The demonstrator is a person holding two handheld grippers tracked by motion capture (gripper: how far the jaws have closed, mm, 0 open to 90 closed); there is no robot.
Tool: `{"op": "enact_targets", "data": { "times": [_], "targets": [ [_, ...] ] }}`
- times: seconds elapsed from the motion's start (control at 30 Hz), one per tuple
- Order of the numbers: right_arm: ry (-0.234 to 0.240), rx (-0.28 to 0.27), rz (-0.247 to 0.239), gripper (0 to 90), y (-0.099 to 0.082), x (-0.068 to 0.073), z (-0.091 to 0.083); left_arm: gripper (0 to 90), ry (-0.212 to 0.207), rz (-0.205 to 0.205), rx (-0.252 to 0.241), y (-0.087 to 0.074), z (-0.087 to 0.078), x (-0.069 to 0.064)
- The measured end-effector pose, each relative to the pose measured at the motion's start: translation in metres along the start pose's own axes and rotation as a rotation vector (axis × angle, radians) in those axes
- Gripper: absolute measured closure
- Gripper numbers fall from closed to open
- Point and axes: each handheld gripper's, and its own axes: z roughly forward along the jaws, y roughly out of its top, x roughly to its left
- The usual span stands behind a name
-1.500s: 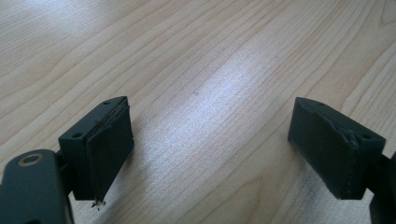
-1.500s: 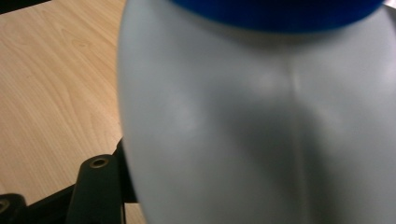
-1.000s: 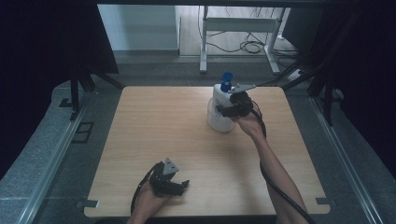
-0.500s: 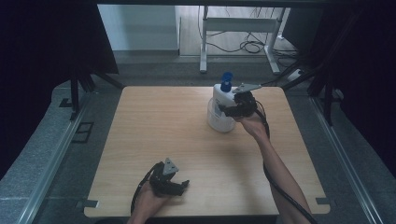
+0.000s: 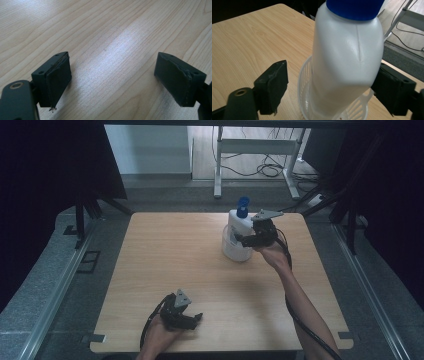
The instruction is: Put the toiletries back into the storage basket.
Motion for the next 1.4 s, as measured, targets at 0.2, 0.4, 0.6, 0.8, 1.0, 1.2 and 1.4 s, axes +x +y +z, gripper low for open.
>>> {"op": "enact_targets", "data": {
  "times": [0.2, 0.4, 0.6, 0.8, 1.0, 1.2, 1.4],
  "targets": [
    [0.006, 0.0, -0.008, 12.7, 0.002, 0.001, -0.008, 13.5, 0.0, 0.0, 0.0, 0.0, 0.0, 0.0],
    [0.005, -0.001, -0.012, 10.4, 0.0, 0.003, -0.019, 13.5, 0.0, 0.0, 0.0, 0.0, 0.0, 0.0],
    [-0.005, -0.006, -0.012, 8.6, -0.003, 0.002, -0.035, 13.5, 0.001, 0.005, 0.002, 0.0, 0.0, 0.0],
    [-0.007, 0.002, -0.011, 6.6, -0.009, 0.002, -0.044, 13.5, 0.001, 0.005, 0.001, 0.0, 0.0, 0.0],
    [-0.005, 0.019, -0.019, 3.4, -0.02, 0.004, -0.055, 13.5, 0.001, 0.001, -0.001, 0.0, 0.0, 0.0],
    [-0.003, 0.026, -0.03, 1.7, -0.028, 0.008, -0.063, 13.5, 0.002, 0.002, 0.0, 0.0, 0.0, 0.0],
    [0.0, 0.032, -0.039, 0.8, -0.04, 0.011, -0.074, 13.5, 0.001, 0.0, -0.001, 0.0, 0.0, 0.0]
  ]
}}
